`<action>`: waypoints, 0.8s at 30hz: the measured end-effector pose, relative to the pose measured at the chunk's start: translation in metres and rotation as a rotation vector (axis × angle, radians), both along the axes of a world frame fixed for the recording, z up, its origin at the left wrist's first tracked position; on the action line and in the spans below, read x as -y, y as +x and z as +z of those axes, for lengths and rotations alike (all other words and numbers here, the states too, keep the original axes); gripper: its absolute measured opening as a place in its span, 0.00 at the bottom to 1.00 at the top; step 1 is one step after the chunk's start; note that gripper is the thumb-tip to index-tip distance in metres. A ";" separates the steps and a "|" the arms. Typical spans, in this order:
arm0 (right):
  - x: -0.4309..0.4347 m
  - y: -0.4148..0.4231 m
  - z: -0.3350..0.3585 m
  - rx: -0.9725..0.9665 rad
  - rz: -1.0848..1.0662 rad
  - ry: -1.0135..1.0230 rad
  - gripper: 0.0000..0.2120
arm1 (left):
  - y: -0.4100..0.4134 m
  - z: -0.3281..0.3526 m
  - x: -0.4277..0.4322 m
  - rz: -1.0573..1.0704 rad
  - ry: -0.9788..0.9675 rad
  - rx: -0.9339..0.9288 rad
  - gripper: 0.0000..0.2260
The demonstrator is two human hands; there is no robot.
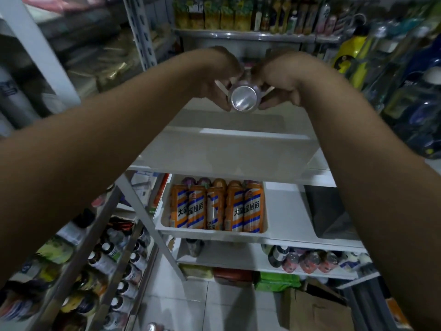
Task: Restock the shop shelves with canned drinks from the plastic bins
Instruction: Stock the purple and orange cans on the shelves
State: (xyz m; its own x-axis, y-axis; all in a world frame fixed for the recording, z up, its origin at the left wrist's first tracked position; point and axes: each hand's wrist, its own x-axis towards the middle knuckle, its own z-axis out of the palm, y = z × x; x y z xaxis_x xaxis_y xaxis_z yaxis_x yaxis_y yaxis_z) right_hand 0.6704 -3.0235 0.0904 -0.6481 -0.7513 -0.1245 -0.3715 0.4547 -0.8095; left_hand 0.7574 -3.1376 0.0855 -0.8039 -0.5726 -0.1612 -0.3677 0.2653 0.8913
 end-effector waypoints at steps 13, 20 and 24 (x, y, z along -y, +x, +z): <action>0.002 0.085 0.001 0.258 0.030 -0.629 0.12 | 0.117 0.008 -0.019 0.316 -0.080 -0.545 0.07; 0.024 0.150 0.000 0.371 0.196 -0.639 0.13 | 0.200 0.011 -0.023 0.556 -0.111 -0.548 0.23; 0.035 0.192 -0.003 0.400 0.334 -0.622 0.19 | 0.250 0.006 -0.030 0.695 -0.175 -0.574 0.24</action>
